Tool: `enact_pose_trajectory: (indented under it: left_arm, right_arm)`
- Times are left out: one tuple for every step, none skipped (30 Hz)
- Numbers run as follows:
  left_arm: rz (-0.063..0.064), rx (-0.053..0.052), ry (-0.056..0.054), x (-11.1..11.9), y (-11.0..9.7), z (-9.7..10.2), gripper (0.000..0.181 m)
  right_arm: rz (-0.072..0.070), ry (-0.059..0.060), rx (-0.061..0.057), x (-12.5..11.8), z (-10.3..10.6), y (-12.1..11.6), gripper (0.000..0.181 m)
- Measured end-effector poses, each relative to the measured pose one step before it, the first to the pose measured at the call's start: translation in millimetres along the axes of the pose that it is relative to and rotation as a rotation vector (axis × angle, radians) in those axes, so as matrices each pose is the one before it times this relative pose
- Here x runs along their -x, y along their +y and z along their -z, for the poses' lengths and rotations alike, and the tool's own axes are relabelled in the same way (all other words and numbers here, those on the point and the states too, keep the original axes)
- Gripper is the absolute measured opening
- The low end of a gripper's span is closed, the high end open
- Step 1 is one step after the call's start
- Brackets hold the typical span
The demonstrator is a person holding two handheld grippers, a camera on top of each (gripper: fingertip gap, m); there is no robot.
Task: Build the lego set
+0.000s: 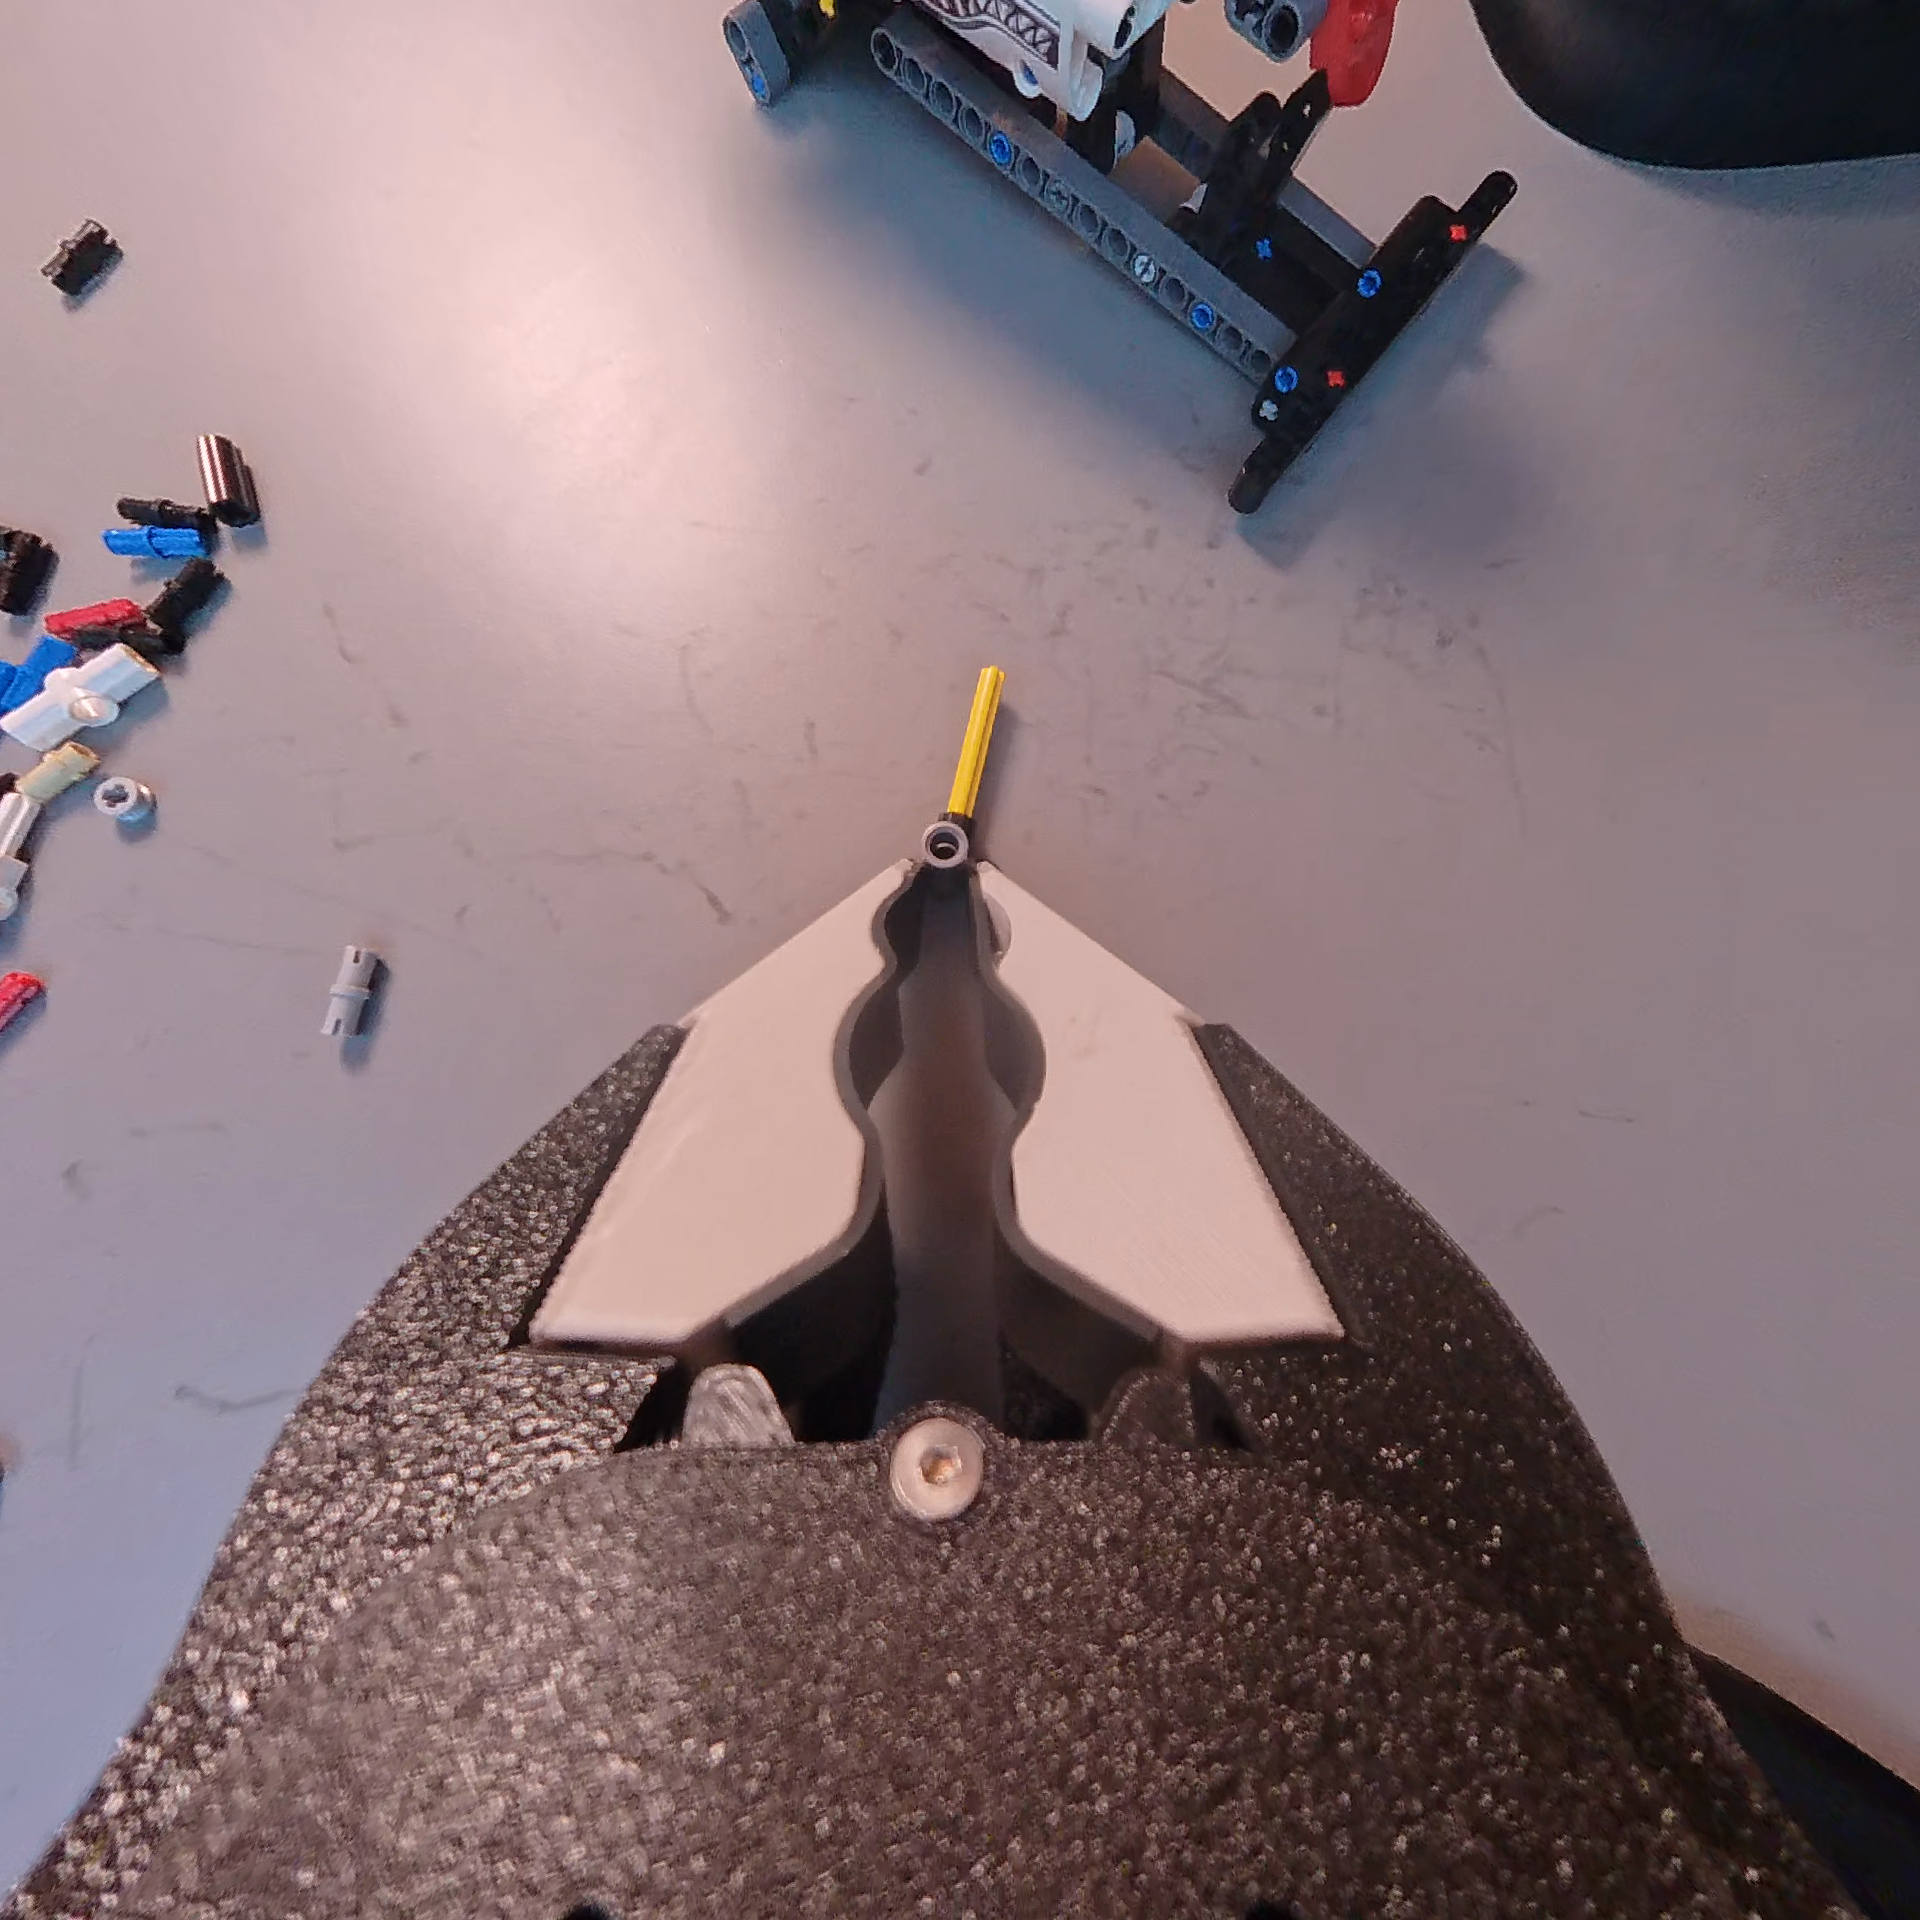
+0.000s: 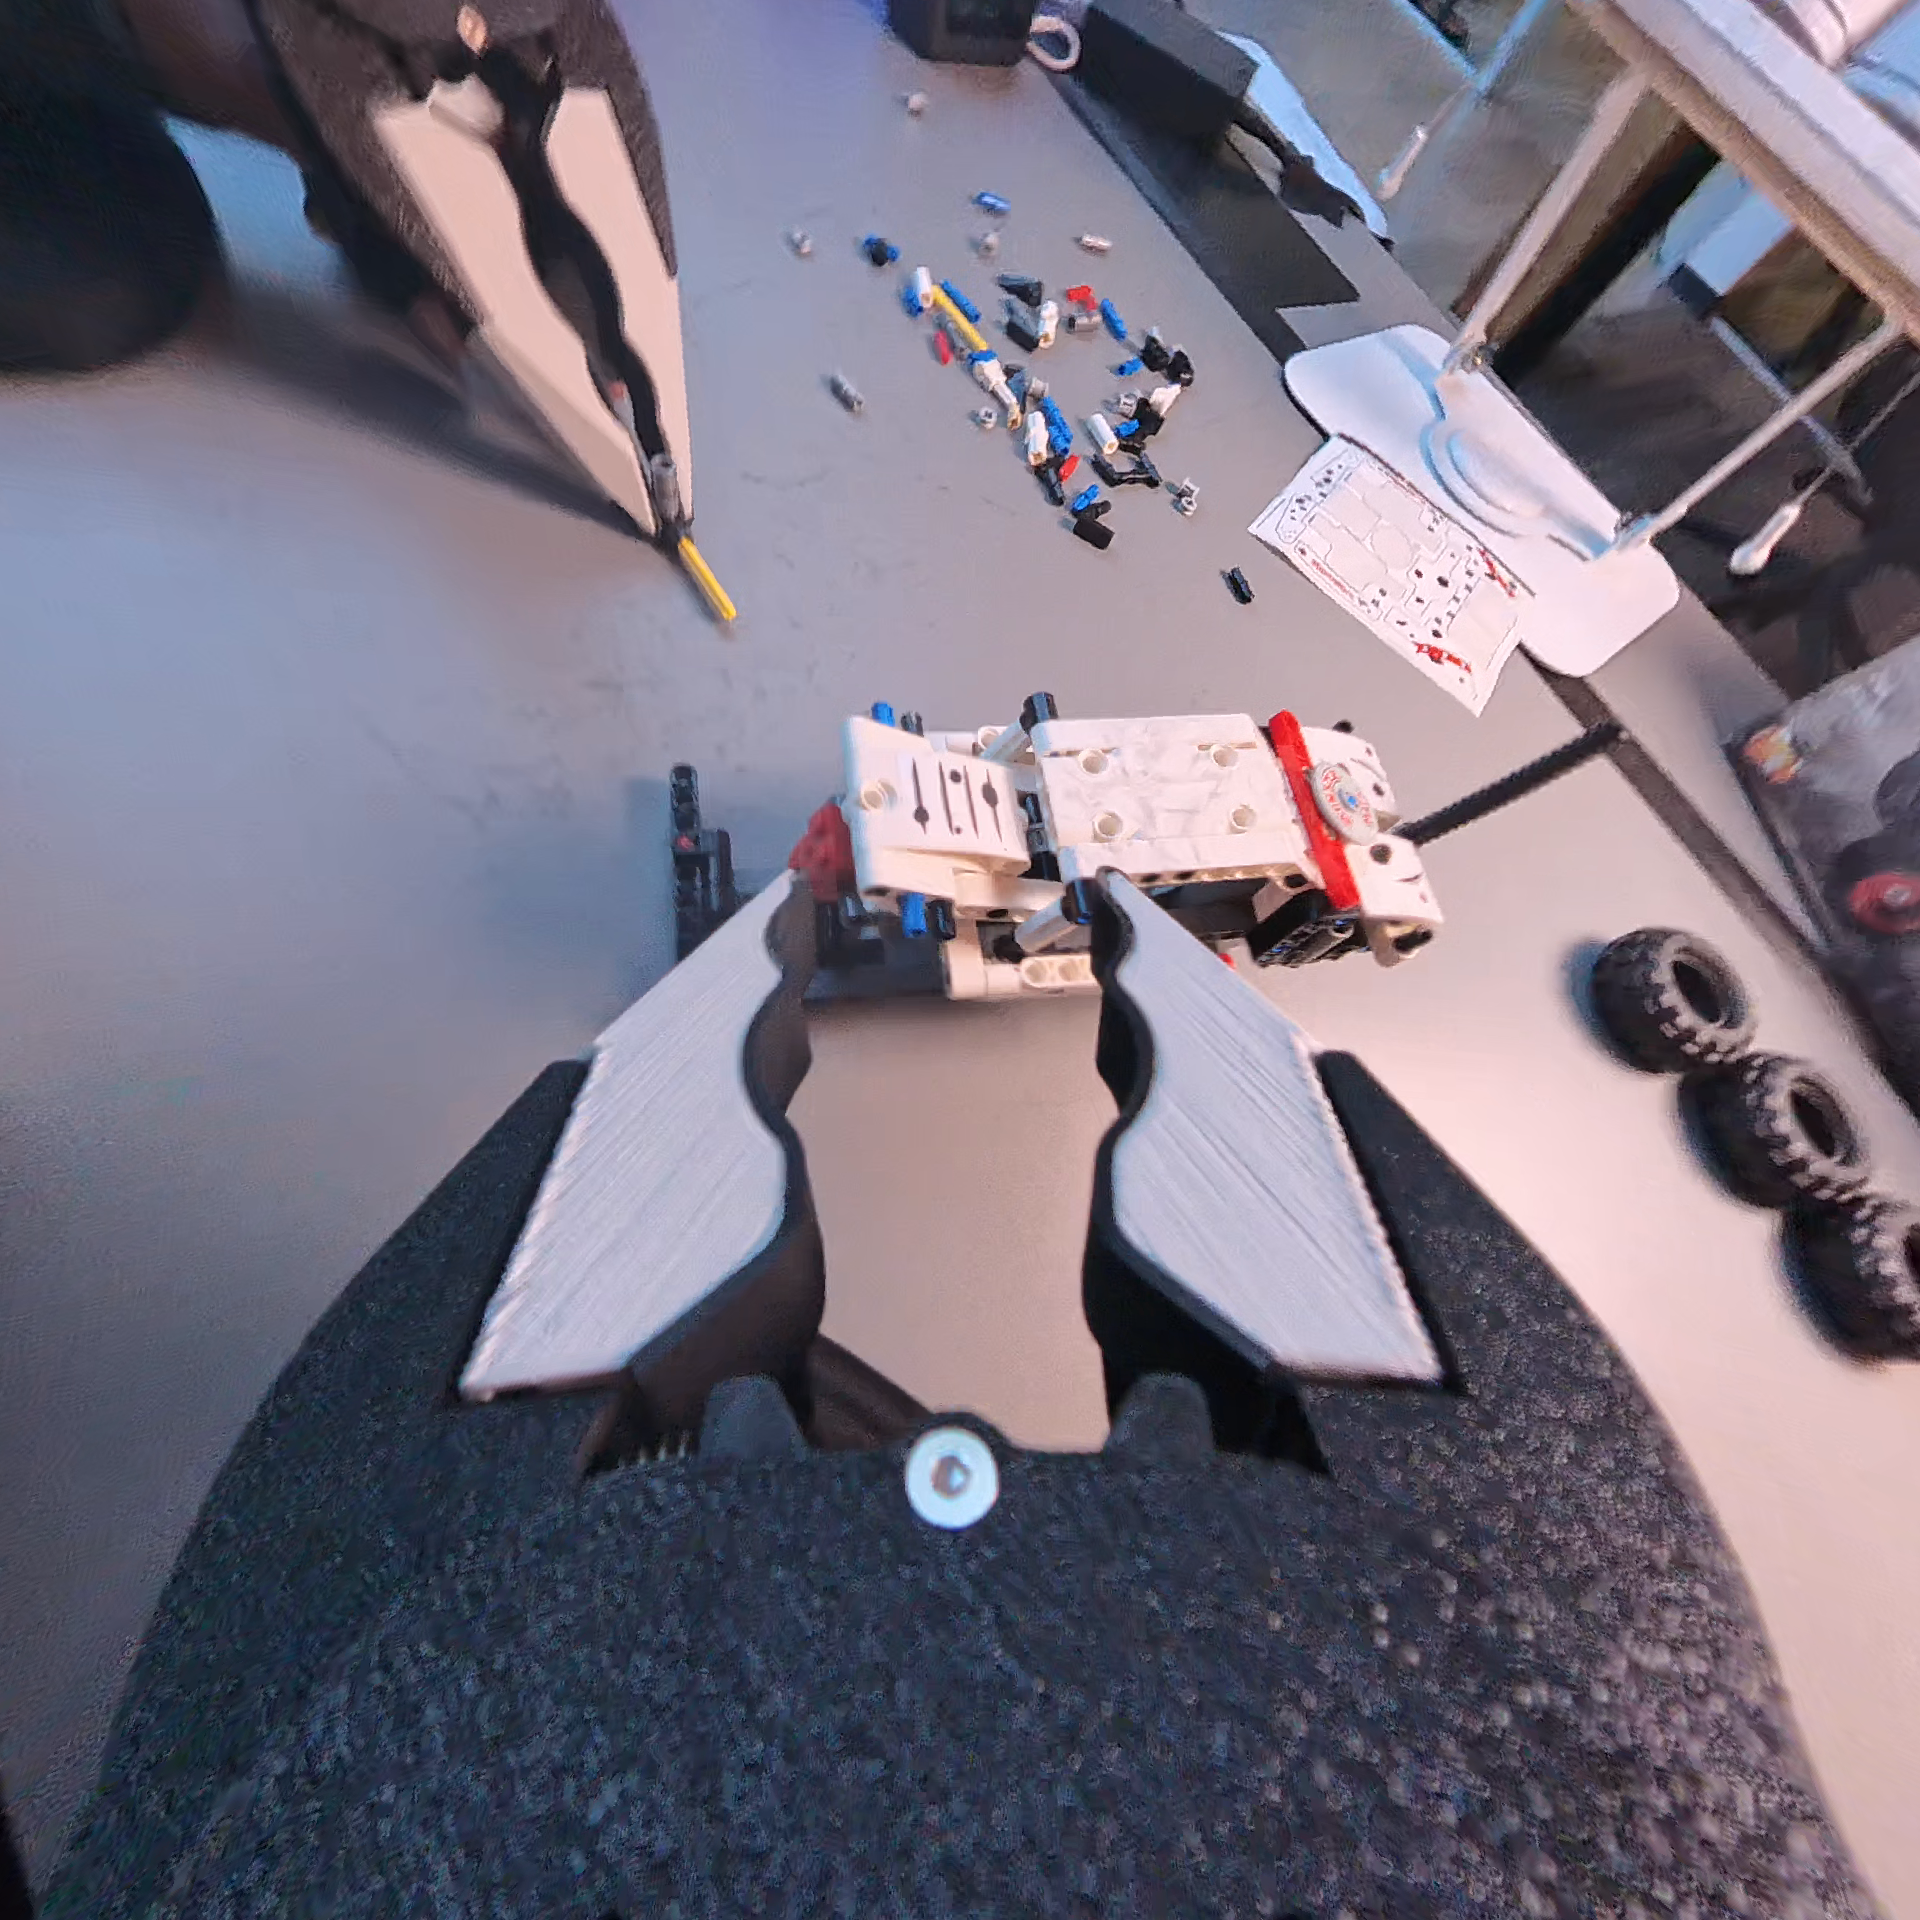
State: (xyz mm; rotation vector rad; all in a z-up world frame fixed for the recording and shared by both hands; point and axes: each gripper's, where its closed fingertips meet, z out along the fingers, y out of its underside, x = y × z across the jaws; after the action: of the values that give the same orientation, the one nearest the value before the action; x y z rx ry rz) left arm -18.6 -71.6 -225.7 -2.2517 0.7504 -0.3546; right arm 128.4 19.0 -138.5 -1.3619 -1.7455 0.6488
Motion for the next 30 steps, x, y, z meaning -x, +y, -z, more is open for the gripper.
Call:
enact_pose_trajectory:
  left_arm:
    - [-0.0007, 0.0001, -0.0013, 0.01, 0.07, -0.09, 0.007]
    - [-0.0013, 0.0007, -0.0018, -0.04, -0.08, -0.01, 0.007]
    - [-0.0016, 0.0006, -0.0019, 0.08, 0.02, -0.04, 0.007]
    - [-0.0010, 0.0003, -0.0014, -0.03, -0.02, -0.05, 0.007]
    - [-0.0005, 0.0003, -0.0008, -0.02, -0.04, -0.07, 0.007]
    - [-0.0009, 0.0004, -0.0007, 0.02, 0.07, 0.04, 0.007]
    - [-0.0020, 0.0008, -0.0012, -0.07, 0.01, -0.06, 0.007]
    - [-0.0025, 0.0015, -0.0016, -0.04, 0.08, 0.11, 0.007]
    - [-0.0027, 0.0015, -0.0014, -0.13, 0.04, 0.07, 0.007]
    - [-0.0029, 0.0013, -0.0005, -0.24, 0.08, -0.02, 0.007]
    - [-0.0022, 0.0011, -0.0002, -0.14, -0.01, -0.10, 0.007]
    - [-0.0008, 0.0004, 0.0008, -0.14, 0.01, -0.02, 0.007]
    - [0.0009, -0.0004, 0.0013, -0.10, -0.07, -0.04, 0.007]
    - [0.0022, -0.0011, 0.0019, -0.04, 0.04, -0.02, 0.007]
    - [0.0027, -0.0013, 0.0021, 0.04, -0.08, 0.02, 0.007]
    - [0.0022, -0.0012, 0.0015, -0.07, -0.03, -0.08, 0.007]
    - [0.0012, -0.0005, 0.0004, 0.02, 0.08, -0.02, 0.007]
    - [0.0005, 0.0000, -0.0005, -0.04, -0.04, -0.04, 0.007]
    - [-0.0001, 0.0003, -0.0012, 0.04, 0.05, 0.03, 0.007]
    - [-0.0003, 0.0004, -0.0011, 0.01, -0.09, 0.01, 0.007]
    - [0.0005, 0.0000, -0.0001, -0.02, 0.00, 0.00, 0.007]
    - [0.0014, -0.0007, 0.0009, 0.00, 0.00, -0.09, 0.007]
    - [0.0016, -0.0008, 0.0013, -0.06, 0.02, 0.08, 0.007]
    - [0.0010, -0.0007, 0.0011, 0.08, -0.03, 0.03, 0.007]
    - [0.0005, -0.0004, 0.0007, 0.00, -0.07, -0.04, 0.007]
    - [0.0002, -0.0002, 0.0005, -0.02, -0.09, -0.07, 0.007]
    - [0.0003, -0.0001, 0.0000, -0.03, -0.02, -0.01, 0.007]
    - [0.0010, 0.0003, -0.0006, 0.07, -0.09, 0.03, 0.007]
    - [0.0028, -0.0003, -0.0010, 0.13, -0.29, -0.12, 0.007]
    - [0.0042, -0.0042, -0.0017, 0.20, -0.94, -0.21, 0.007]
  right_arm:
    - [-0.0589, 0.0053, -0.0147, 4.34, -2.88, -3.16, 0.053]
    - [-0.0317, 0.0141, -0.0142, 3.22, -3.03, -2.23, 0.053]
    - [-0.0024, 0.0385, 0.0044, -1.32, -3.32, 0.79, 0.051]
    - [0.0308, 0.0377, 0.0144, -2.25, -3.50, 2.51, 0.050]
    - [0.0382, 0.0238, 0.0122, -1.21, -3.18, 2.13, 0.048]
    - [0.0199, 0.0049, 0.0056, 0.52, -2.84, 1.26, 0.044]
    - [0.0038, -0.0099, 0.0047, 1.49, -2.48, 0.94, 0.038]
    - [0.0047, -0.0163, 0.0015, 1.69, -1.84, 0.81, 0.034]
    - [0.0054, -0.0112, -0.0082, 0.12, -0.63, -0.86, 0.033]
    - [0.0189, -0.0148, -0.0033, 0.07, -0.12, -0.22, 0.032]
    - [0.0334, -0.0124, -0.0030, -0.45, 0.47, 0.36, 0.030]
    - [0.0349, -0.0168, -0.0018, -0.09, 0.52, 0.59, 0.029]
    - [0.0280, -0.0220, -0.0062, 0.23, 0.28, 0.09, 0.029]
    - [0.0326, -0.0255, -0.0114, 0.18, 0.46, 0.16, 0.029]
    - [0.0281, -0.0295, -0.0108, 0.05, 0.77, 0.34, 0.028]
    - [0.0372, -0.0330, -0.0079, 0.19, 1.47, 1.00, 0.028]
    - [0.0426, -0.0338, -0.0056, 0.11, 2.34, 1.68, 0.027]
    - [0.0421, -0.0329, -0.0039, -0.04, 3.17, 2.49, 0.027]
    - [0.0275, -0.0286, 0.0026, -1.28, 3.66, 3.89, 0.027]
    - [0.0014, -0.0220, 0.0133, -3.15, 4.10, 5.67, 0.027]
    - [-0.0099, -0.0068, 0.0218, -5.27, 4.22, 7.10, 0.027]
    - [-0.0122, 0.0120, 0.0285, -6.85, 3.79, 7.85, 0.027]
    - [-0.0130, 0.0201, 0.0323, -6.69, 3.38, 7.95, 0.027]
    - [-0.0197, 0.0235, 0.0258, -6.22, 3.02, 6.38, 0.029]
    - [-0.0248, 0.0222, 0.0183, -4.99, 2.65, 4.67, 0.033]
    - [-0.0333, 0.0174, 0.0065, -3.17, 1.99, 2.51, 0.038]
    - [-0.0469, 0.0119, -0.0051, -1.30, 1.17, 0.03, 0.043]
    - [-0.0547, -0.0025, -0.0081, 1.84, 0.14, -1.03, 0.050]
    - [-0.0464, -0.0105, -0.0097, 4.00, -0.77, -1.08, 0.057]
    - [-0.0302, -0.0020, -0.0090, 3.40, -1.35, -0.70, 0.061]
